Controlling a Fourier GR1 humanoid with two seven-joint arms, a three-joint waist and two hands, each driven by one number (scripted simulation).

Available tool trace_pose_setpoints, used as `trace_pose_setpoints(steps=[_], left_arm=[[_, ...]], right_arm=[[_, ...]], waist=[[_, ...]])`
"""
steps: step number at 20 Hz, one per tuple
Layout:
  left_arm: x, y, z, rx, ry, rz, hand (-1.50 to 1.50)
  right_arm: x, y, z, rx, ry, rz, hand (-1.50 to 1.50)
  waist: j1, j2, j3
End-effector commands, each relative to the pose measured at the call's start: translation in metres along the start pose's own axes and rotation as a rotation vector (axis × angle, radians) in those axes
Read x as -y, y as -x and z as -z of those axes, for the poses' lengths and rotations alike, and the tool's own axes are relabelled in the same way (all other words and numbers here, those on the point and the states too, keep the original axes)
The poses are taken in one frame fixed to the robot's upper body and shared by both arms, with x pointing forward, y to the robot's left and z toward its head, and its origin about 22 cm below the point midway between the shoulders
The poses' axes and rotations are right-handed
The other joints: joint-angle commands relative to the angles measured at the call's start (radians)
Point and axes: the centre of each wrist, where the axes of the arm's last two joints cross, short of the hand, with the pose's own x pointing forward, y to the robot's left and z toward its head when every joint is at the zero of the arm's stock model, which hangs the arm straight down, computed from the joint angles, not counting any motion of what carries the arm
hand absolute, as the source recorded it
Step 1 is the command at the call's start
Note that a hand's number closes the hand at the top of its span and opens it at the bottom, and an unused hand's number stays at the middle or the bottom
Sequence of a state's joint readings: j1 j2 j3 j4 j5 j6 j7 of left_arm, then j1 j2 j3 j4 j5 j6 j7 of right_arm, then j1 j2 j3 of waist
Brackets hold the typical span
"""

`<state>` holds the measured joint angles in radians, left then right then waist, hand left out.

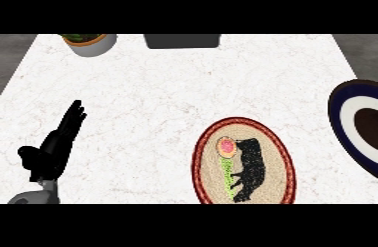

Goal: Pick the lemon from the placemat and place it in the plate

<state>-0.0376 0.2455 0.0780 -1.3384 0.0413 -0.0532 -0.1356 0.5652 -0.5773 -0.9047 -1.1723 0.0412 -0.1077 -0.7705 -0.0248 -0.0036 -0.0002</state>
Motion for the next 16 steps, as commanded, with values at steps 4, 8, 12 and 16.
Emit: trace_pose_setpoints(steps=[4,8,12,16], left_arm=[[0.007,-0.003,0.005,0.008,0.03,-0.014,0.0],[0.023,-0.016,0.008,0.004,0.011,-0.004,0.0],[0.004,-0.008,0.016,0.02,0.02,-0.004,0.0],[0.003,-0.01,0.007,0.012,0.022,-0.006,0.0]], right_arm=[[0.004,-0.03,0.01,0.05,0.026,0.079,1.5],[-0.016,-0.06,0.045,0.065,0.011,0.071,1.5],[-0.028,-0.082,0.075,0.083,-0.064,0.115,1.5],[-0.06,-0.113,0.096,0.096,-0.12,0.16,1.5]], waist=[[0.019,0.003,-0.001],[0.026,0.004,0.0],[0.026,0.005,-0.001],[0.032,0.004,0.0]])
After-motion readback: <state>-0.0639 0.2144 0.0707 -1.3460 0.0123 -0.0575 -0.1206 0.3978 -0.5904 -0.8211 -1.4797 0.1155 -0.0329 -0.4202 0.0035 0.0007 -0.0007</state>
